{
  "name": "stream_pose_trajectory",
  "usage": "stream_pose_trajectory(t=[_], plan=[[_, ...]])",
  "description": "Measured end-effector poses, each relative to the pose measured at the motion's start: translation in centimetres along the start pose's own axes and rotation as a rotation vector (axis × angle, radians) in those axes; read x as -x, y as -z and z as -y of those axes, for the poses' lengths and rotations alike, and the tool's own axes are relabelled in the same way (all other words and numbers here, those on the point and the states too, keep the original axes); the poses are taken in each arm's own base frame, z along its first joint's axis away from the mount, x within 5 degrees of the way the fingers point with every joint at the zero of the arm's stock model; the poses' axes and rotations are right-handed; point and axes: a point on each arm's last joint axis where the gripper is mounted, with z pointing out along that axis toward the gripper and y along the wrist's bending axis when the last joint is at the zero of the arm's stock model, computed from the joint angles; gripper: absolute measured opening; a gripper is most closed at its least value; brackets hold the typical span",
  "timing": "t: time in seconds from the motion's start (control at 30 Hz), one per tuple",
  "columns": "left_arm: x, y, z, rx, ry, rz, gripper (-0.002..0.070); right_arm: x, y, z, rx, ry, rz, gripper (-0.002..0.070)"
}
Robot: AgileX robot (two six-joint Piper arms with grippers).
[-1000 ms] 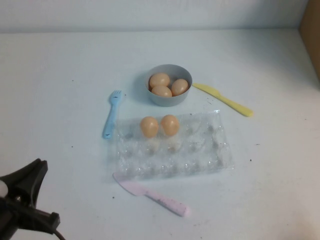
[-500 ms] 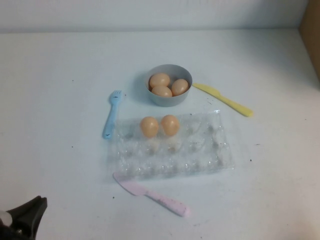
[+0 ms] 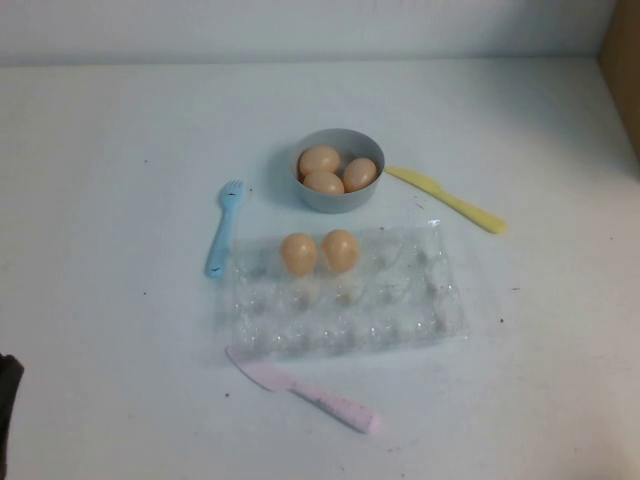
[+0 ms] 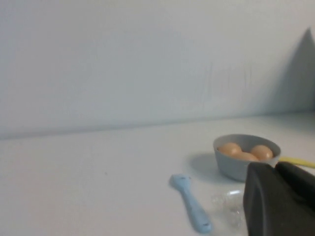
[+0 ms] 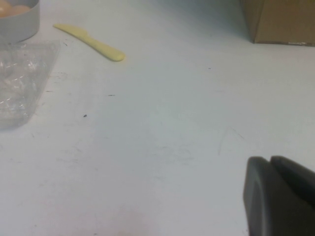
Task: Take an egg out of the egg box
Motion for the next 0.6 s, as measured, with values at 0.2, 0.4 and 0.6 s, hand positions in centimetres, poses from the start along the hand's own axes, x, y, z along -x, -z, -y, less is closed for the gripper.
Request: stream_pose_trajectory(t=[0.2,0.4,0.6], plan=[[0.7,0.9,-0.8,0.123,-0.077,0.084,-0.0003,0.0,0.0,0.0,0.0,0.0,0.0,-0.0017],[-0.8,1.5,-1.6,0.258,-0.161,-0.082,-0.0003,0.0,0.0,0.0,0.0,0.0,0.0,-0.0017],[-3.1,2.5,-1.9,0.319,-0.147,-0.32,-0.0003,0.0,0.0,0.0,0.0,0.0,0.0,-0.0017]])
